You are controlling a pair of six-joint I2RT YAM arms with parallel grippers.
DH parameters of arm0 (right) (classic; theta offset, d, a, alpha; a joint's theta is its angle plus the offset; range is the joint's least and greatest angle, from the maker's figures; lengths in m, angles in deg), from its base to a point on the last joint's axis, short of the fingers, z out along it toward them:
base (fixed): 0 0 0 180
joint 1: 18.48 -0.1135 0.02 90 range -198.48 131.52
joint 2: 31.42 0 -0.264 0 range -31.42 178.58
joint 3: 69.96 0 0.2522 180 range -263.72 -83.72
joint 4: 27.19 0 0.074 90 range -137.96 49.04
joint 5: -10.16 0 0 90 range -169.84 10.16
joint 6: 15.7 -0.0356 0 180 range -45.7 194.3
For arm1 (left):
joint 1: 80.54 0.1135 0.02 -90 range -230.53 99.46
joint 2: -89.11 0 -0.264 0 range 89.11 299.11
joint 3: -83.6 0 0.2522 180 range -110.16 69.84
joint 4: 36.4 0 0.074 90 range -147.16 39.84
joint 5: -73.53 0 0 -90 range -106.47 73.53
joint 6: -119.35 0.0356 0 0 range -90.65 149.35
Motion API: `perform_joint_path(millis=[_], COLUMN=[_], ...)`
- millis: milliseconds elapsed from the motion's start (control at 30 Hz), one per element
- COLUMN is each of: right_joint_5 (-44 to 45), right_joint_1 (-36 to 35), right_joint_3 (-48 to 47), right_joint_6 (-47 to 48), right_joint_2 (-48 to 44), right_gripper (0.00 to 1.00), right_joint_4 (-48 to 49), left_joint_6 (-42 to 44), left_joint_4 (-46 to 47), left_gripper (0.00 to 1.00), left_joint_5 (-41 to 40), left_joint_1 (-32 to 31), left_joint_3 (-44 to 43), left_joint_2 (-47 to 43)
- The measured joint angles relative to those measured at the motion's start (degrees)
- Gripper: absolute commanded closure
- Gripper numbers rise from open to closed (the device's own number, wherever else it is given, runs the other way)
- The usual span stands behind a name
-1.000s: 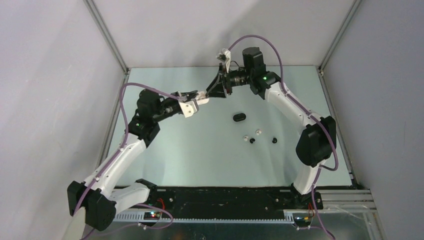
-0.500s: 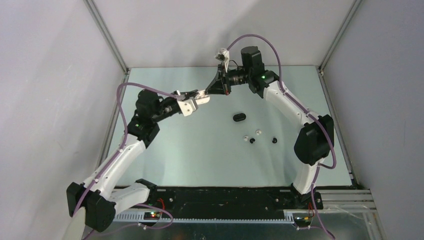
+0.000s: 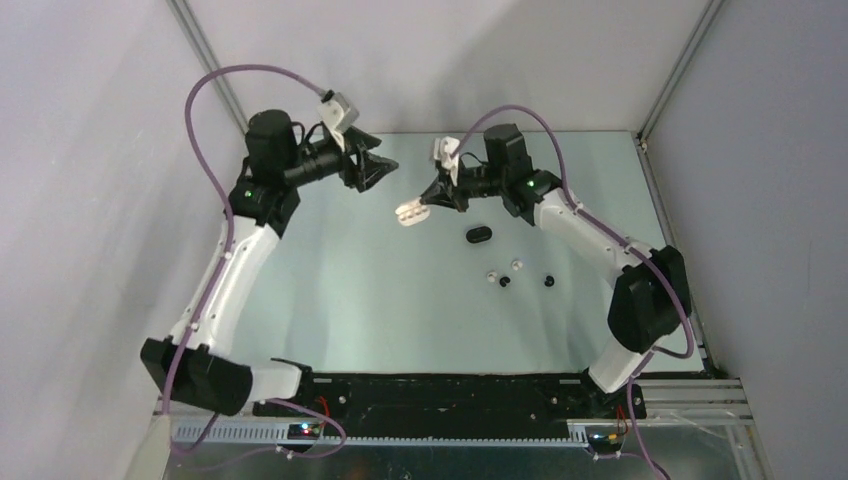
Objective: Insert the wireless bluetooth earbuds into the charging case
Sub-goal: Adjust the charging case.
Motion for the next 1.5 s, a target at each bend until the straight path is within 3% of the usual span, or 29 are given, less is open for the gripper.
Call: perform_joint_path(millis=[133, 300, 667, 900, 1167, 1500], right_joint_5=[4.17, 7.30, 9.57, 9.64, 9.90, 10.03], right_joint_1=[-0.83, -2.16, -3.96, -4.17, -4.31, -4.31], right_joint_3=[7.17, 7.85, 7.85, 7.85, 7.85, 7.85], right_joint_6=[8.07, 12.61, 15.43, 15.72, 15.72, 15.69], right_joint_2=[-3.91, -4.15, -4.15, -4.20, -4.20, -4.20], right_gripper=[1.00, 1.00, 1.00, 1.00, 1.00, 1.00], right_joint_4=[3.67, 9.01, 13.75, 13.79, 13.79, 13.81], left_joint_6=[-9.79, -14.34, -13.73, -11.85, -10.49, -8.94], left_joint_4=[-4.66, -9.49, -12.04, -12.39, -13.14, -13.64], left_gripper=[0.34, 0.29, 0.41, 0.55, 0.50, 0.56], left_joint_5=[8.33, 12.57, 12.68, 11.47, 11.47, 10.86], left_joint_1=[2.62, 2.80, 2.80, 2.80, 2.80, 2.80], left_joint_3=[-3.87, -2.91, -0.50, -0.50, -0.50, -0.50], left_joint_2=[5.81, 11.28, 11.41, 11.41, 11.41, 11.76])
